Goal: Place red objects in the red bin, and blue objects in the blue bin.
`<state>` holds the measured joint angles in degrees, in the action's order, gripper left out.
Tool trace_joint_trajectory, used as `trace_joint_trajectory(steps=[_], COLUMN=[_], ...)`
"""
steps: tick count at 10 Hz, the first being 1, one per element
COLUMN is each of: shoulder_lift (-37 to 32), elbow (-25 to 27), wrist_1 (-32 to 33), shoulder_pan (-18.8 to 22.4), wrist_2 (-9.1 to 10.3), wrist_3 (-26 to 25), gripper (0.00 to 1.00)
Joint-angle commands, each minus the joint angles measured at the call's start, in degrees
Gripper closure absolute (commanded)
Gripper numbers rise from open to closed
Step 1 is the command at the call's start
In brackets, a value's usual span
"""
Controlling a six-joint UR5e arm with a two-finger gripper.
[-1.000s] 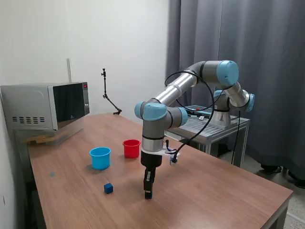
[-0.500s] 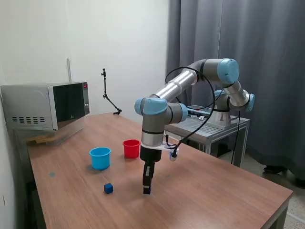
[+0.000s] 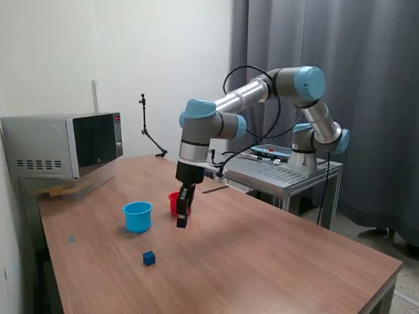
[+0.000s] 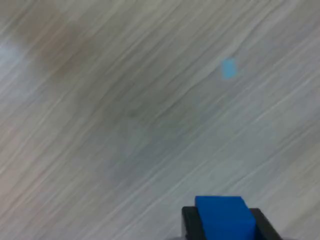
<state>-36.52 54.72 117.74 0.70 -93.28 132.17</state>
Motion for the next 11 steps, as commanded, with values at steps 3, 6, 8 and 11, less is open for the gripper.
trace_joint_trajectory(steps=[3,6,8,11], shoulder_lift=[-2.07,-2.07,-2.07,-1.98], elbow=[2.06,2.14,2.15,1.80], wrist_1=[-2.95,-3.57,-3.66,-3.66], shoulder_pan=[-8.33,-12.12,-13.26,-14.94], wrist_2=[0.20,0.38,0.73,0.65], wrist_3=[7.11,15.02,21.09,24.53], gripper=[1.00,1.00,1.00,1.00])
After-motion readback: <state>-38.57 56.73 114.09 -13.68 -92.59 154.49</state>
